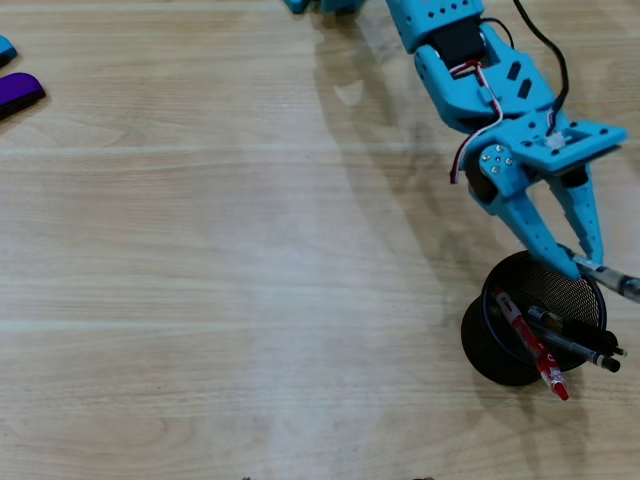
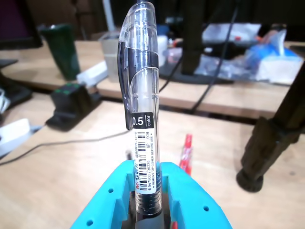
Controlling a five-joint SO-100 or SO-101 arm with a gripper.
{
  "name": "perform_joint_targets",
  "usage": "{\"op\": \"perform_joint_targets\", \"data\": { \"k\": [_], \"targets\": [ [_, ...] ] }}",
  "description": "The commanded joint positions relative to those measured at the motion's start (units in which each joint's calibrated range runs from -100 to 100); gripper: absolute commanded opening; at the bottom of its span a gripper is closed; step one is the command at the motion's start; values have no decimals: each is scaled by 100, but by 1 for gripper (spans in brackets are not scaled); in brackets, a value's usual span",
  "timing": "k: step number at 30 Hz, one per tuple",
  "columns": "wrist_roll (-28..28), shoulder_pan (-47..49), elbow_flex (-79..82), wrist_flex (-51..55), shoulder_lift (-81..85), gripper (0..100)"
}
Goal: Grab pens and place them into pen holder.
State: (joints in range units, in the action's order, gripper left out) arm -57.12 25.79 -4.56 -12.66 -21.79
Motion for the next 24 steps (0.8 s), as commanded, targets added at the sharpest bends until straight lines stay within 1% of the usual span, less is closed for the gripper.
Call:
{"op": "perform_joint_targets", "data": {
  "k": [1, 6, 9, 11, 12, 15, 17, 19, 20, 22, 24],
  "targets": [
    [-85, -23, -1278, -139, -610, 2],
    [-132, -23, -1975, -148, -1481, 2],
    [-132, -15, -1993, -165, -1692, 3],
    [-85, 34, -2056, -242, -1743, 10],
    [-28, 50, -1975, -1024, -1836, 14],
    [-1, 26, -1930, -1497, -1861, 14],
    [9, 1, -1875, -1480, -1777, 14],
    [239, 1, -1821, -1428, -1633, 11],
    [668, 58, -1531, -947, -1244, 8],
    [1201, 179, -1015, 41, -500, 7],
    [1891, 300, -237, 1537, 455, 7]
  ]
}}
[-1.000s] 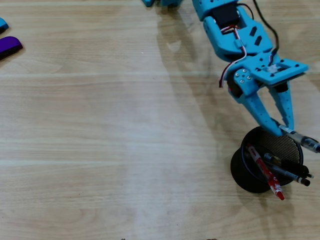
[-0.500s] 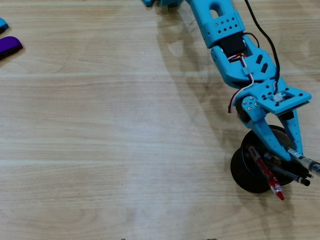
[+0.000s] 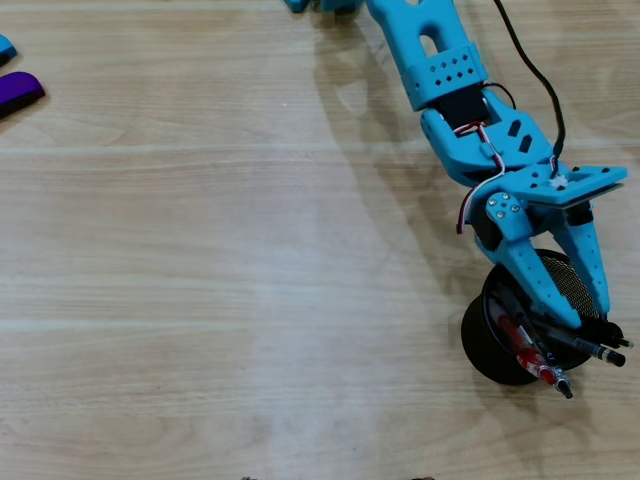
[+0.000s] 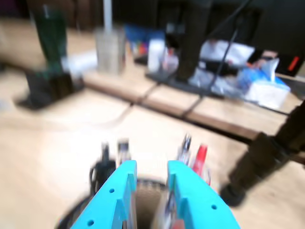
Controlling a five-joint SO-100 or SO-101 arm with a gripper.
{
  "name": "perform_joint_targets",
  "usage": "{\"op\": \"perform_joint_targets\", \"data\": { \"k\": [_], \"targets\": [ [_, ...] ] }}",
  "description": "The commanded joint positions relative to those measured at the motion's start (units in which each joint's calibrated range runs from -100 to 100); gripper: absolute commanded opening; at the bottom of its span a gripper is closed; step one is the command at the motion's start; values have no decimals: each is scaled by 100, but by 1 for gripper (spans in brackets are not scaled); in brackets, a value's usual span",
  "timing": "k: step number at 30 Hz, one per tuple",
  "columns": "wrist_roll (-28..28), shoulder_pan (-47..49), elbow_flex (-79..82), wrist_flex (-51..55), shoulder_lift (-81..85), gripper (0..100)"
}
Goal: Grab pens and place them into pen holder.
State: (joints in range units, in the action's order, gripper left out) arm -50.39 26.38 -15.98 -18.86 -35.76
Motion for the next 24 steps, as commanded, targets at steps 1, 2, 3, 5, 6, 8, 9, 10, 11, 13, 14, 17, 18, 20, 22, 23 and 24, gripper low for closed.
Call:
{"op": "perform_joint_targets", "data": {
  "k": [1, 2, 3, 5, 6, 8, 9, 10, 11, 13, 14, 17, 18, 20, 22, 23, 24],
  "targets": [
    [1516, 273, 1385, 2982, 2384, 7],
    [1803, 281, 1938, 3764, 2917, 7],
    [2080, 225, 2544, 4452, 3475, 7],
    [2509, 63, 3966, 5552, 4641, 7],
    [2671, -25, 4681, 5801, 5241, 7],
    [2912, -106, 6175, 5844, 6450, 7],
    [2985, -114, 6845, 5844, 7109, 7],
    [3037, -114, 7488, 5844, 7769, 7],
    [3058, -122, 8085, 5853, 8436, 7],
    [3063, -154, 9099, 5904, 9620, 7],
    [3063, -162, 9579, 5922, 10229, 7],
    [3063, -179, 11082, 5922, 11843, 7],
    [3063, -187, 11553, 5922, 12342, 7],
    [3074, -227, 11571, 6678, 13145, 7],
    [3121, -300, 11408, 7890, 13576, 7],
    [3142, -372, 11345, 8311, 13576, 7],
    [3126, -445, 11281, 8595, 13534, 7]
  ]
}}
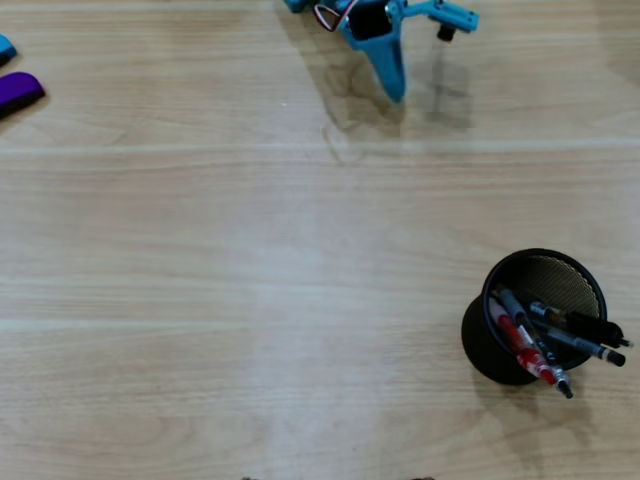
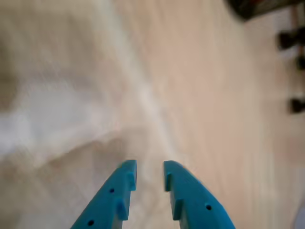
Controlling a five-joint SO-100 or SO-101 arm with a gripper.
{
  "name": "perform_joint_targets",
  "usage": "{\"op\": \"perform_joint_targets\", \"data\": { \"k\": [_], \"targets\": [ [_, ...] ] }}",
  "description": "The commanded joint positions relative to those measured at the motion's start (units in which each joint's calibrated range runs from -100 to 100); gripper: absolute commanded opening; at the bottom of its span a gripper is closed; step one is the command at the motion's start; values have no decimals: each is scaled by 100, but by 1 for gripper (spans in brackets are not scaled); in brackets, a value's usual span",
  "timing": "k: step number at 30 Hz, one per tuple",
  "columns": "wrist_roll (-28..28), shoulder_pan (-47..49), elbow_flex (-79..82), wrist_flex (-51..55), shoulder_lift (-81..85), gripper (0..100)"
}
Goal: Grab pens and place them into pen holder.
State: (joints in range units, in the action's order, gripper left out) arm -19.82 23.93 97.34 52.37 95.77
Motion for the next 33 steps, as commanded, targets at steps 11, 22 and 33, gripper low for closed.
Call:
{"op": "perform_joint_targets", "data": {
  "k": [11, 22, 33],
  "targets": [
    [59, -200, -296, 2159, 381, 7],
    [59, -208, -296, 2159, 381, 7],
    [59, -208, -296, 2159, 381, 7]
  ]
}}
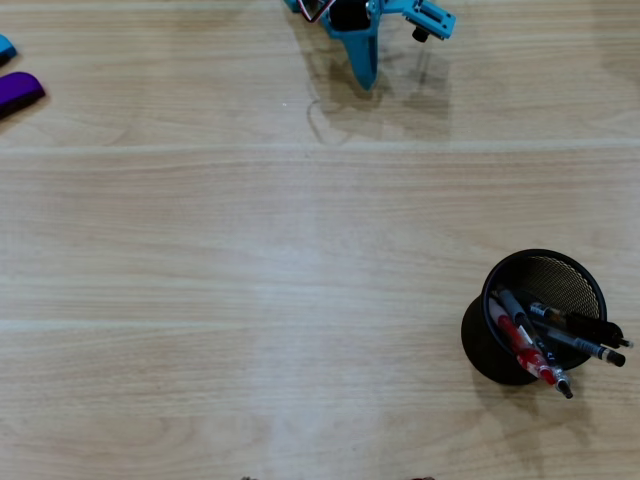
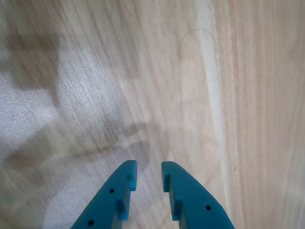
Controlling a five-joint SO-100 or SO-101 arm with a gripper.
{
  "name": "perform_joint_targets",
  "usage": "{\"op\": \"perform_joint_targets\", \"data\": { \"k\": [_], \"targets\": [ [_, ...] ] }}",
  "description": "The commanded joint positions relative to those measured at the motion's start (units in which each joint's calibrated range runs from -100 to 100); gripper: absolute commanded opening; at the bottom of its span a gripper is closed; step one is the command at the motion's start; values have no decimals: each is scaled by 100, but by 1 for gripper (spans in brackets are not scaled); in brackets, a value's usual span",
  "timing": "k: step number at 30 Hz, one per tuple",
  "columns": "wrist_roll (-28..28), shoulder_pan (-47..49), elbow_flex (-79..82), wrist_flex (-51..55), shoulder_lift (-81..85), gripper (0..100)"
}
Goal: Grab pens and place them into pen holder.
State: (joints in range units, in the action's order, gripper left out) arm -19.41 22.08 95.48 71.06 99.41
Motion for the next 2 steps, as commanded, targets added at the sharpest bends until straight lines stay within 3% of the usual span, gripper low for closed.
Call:
{"op": "perform_joint_targets", "data": {
  "k": [1, 2],
  "targets": [
    [17, -22, -110, 290, 17, 7],
    [17, -22, -110, 290, 17, 7]
  ]
}}
